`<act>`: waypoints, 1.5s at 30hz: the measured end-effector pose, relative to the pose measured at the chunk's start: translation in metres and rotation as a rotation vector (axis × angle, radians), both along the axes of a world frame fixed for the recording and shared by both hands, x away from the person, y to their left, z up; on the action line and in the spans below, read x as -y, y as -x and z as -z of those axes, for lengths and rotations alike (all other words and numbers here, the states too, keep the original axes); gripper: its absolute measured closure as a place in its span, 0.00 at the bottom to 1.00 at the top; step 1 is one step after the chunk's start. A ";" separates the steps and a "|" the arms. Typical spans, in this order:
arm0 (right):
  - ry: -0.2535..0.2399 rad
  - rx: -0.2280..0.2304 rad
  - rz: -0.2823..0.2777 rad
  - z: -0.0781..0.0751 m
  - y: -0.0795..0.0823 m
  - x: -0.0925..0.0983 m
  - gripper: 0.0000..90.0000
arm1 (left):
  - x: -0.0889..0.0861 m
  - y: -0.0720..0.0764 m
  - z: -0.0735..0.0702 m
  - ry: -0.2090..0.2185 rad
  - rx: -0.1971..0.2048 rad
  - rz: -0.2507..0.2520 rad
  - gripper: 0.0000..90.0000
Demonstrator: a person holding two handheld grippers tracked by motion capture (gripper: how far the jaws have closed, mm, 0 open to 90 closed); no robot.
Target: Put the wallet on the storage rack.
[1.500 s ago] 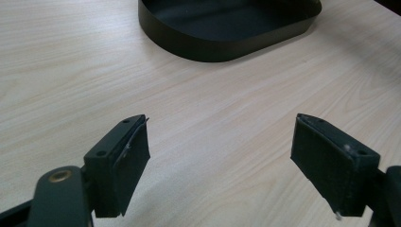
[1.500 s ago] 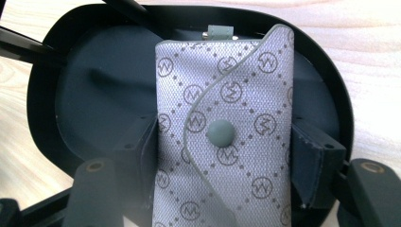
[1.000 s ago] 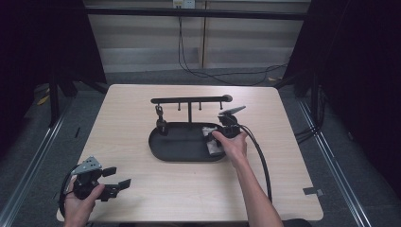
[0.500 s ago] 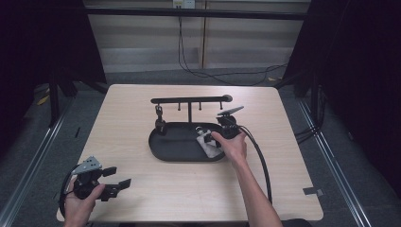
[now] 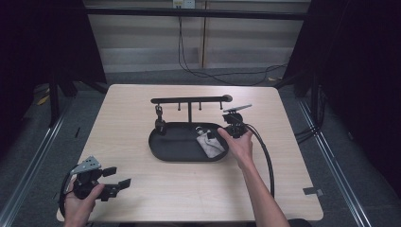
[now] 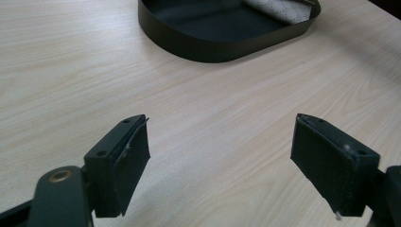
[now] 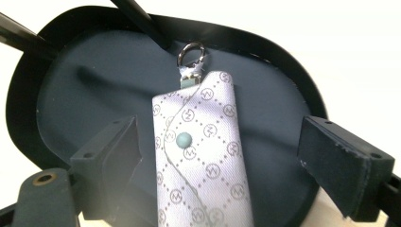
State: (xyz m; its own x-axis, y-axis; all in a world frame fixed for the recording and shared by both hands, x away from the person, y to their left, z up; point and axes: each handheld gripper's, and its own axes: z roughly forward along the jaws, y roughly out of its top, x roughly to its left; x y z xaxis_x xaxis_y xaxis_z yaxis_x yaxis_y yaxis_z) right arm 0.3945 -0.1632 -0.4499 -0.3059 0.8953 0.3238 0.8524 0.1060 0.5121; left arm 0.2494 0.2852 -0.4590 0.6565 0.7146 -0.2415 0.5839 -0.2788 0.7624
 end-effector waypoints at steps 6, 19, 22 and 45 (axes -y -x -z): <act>-0.023 0.071 -0.004 -0.005 0.011 0.013 0.15 | 0.001 0.000 0.001 0.001 0.000 -0.012 0.22; -0.033 0.122 0.009 -0.015 0.034 0.035 0.19 | 0.002 0.000 0.001 -0.005 -0.006 -0.017 0.23; -0.026 0.131 0.004 -0.014 0.041 0.040 0.19 | 0.003 0.000 0.001 -0.016 -0.007 -0.032 0.23; 0.008 0.203 0.022 -0.019 0.097 0.078 0.21 | 0.003 -0.001 0.001 -0.017 -0.012 -0.074 0.24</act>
